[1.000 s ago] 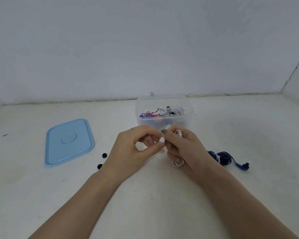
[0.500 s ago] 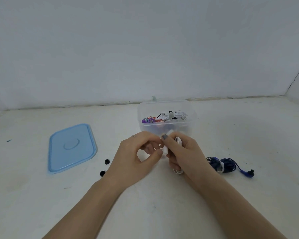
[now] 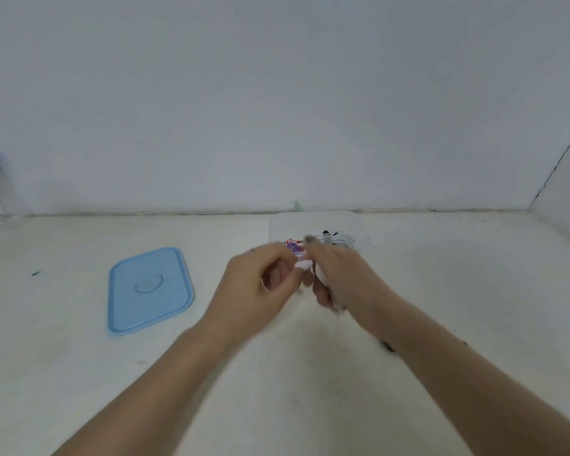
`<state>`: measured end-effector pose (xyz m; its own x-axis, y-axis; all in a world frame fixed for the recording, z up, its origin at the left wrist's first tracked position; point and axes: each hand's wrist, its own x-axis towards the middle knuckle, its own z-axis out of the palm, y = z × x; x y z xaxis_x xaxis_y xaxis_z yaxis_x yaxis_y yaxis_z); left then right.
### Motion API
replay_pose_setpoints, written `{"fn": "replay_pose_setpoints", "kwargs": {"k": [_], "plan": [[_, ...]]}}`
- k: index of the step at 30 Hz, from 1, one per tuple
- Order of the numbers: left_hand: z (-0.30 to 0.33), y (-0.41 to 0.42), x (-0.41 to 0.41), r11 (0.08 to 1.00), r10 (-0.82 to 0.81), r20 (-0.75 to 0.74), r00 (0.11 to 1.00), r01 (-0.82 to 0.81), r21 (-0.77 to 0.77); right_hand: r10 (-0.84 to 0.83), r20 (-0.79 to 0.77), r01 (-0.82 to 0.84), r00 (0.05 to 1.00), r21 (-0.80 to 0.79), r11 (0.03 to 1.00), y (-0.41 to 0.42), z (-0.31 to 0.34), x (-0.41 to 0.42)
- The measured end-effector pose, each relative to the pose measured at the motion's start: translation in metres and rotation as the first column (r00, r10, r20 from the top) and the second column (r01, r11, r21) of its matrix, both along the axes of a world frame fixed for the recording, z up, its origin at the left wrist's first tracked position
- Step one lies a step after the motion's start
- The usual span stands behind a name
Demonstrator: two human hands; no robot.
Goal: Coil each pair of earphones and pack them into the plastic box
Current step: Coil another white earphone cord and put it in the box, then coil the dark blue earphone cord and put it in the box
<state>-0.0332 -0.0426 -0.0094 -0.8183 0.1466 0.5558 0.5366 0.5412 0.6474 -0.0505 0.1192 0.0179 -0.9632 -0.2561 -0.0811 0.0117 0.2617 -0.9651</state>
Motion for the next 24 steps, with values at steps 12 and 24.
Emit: {"fn": "replay_pose_setpoints", "kwargs": {"k": [12, 24], "plan": [[0.064, -0.02, -0.099, 0.873, 0.195, 0.227, 0.954, -0.063, -0.484, 0.094, -0.084, -0.025, 0.992, 0.598, 0.801, -0.035, 0.077, -0.092], [0.06, -0.058, -0.067, 0.806, 0.273, 0.329, 0.904, -0.028, -0.591, 0.065, -0.344, 0.189, 0.937, 0.654, 0.733, -0.013, 0.06, -0.069]]}}
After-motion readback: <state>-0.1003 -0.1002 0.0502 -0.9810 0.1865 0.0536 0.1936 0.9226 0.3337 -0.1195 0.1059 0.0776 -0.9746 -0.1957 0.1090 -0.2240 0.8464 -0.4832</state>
